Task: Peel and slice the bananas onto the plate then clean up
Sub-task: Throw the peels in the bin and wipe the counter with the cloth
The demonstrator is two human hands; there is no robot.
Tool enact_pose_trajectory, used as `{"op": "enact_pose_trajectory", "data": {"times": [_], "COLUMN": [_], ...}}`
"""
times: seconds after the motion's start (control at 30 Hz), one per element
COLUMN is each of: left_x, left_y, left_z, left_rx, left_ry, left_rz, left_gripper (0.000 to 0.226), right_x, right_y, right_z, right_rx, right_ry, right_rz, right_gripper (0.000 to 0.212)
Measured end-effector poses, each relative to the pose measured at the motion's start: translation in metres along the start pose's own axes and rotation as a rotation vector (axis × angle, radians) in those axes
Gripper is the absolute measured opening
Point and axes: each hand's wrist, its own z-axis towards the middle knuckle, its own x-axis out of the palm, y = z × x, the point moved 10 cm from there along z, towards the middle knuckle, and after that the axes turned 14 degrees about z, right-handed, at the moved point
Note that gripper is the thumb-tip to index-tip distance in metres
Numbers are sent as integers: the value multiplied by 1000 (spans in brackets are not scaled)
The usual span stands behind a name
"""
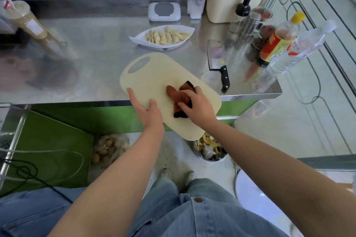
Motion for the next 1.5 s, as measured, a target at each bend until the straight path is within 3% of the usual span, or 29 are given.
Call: {"op": "enact_pose_trajectory", "data": {"times": [0.17,0.3,0.47,0.57,0.63,0.73,0.87,1.07,1.3,1.4,1.5], "left_x": [-23,-44,-70,-90,-101,-107,-122,-117,-108,-100,-68], "left_y": [11,23,28,20,15,7,0,-7,-10,-17,-40], "left_z": [15,28,50,77,97,134,179,236,246,229,221], "left_rx": [-89,-194,-344,-349,-339,-308,-310,-255,-416,-549,-314], "left_ry": [-154,-272,-383,-456,-489,-463,-487,-313,-227,-264,-211], "left_rz": [-62,-88,-167,-51,-42,-162,-168,35,501,541,662], "left_gripper": [78,80,80,41,44,77,81,67,51,54,48], "right_x": [-52,-55,-6,18,34,57,80,91,99,98,95], "right_y": [-70,-96,-70,-49,-42,-34,-29,-23,-11,-3,1], "right_z": [2,7,27,49,64,88,119,145,161,159,159], "right_rx": [322,513,494,466,487,565,608,656,609,638,598], "right_ry": [-188,-290,-100,-52,-34,-32,-24,-57,7,3,25], "right_rz": [-39,350,510,619,692,788,838,922,941,1026,1030], "right_gripper": [34,34,23,16,18,18,28,37,53,51,56]}}
